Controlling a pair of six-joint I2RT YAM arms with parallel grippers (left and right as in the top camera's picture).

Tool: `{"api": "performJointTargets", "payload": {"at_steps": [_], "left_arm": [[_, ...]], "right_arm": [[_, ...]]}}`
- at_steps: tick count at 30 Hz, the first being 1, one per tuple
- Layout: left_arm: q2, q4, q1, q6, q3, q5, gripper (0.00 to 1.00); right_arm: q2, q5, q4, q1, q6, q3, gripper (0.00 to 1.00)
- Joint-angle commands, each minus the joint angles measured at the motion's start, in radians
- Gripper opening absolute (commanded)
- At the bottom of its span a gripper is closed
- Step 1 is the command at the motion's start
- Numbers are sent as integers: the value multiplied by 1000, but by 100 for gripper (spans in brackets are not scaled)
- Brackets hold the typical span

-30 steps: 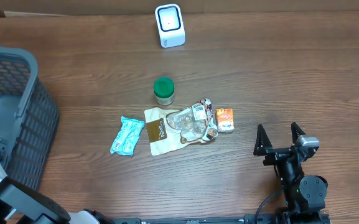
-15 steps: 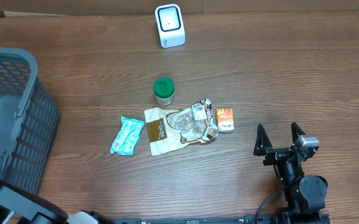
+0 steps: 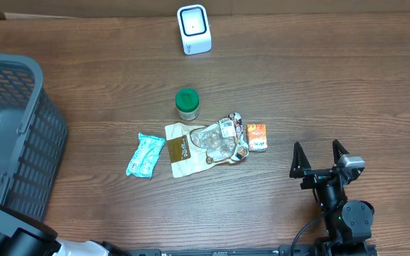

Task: Scan the item barcode
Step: 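Return the left gripper into the basket and grasp the Kleenex pack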

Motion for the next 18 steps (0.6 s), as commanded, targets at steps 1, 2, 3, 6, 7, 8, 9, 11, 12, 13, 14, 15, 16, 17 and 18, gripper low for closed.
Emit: {"api": "performJointTargets", "payload": {"at_steps": [1,2,3,6,7,8,9,11,12,13,14,15,16,17,18], "left_arm": [[66,4,6,24,-9,8,66],[82,8,6,24,-9,8,59],[89,8,6,24,-9,8,52],[101,6,6,24,-9,12,15],[101,7,6,23,-9,13,4],[99,7,4,23,-8,18,4],[98,7,2,24,-5,32,4],[95,-6,-5,23,6,77,4],[95,-19,-10,23,17,106,4],[93,-33,-16,23,29,136,4],[92,-52,-24,20,46,171,4],[90,-82,-35,2,69,203,4],[90,-112,-46,-23,94,225,4],[90,-152,-62,-52,129,256,4],[90,-187,-77,-68,164,283,4]], "right_arm": [[-8,8,6,5,0,-10,100],[-8,8,6,5,0,-10,100],[-8,8,6,5,0,-10,100],[-8,8,6,5,0,-10,100],[-8,8,6,5,0,-10,100],[-8,8,6,5,0,-10,100],[-8,8,6,5,0,-10,100],[-8,8,6,5,0,-10,100],[-8,8,6,5,0,-10,100],[-8,8,6,5,0,-10,100],[-8,8,6,5,0,-10,100],[-8,8,6,5,0,-10,100],[-8,8,6,5,0,-10,100],[-8,8,6,5,0,-10,100],[-8,8,6,5,0,-10,100]]}}
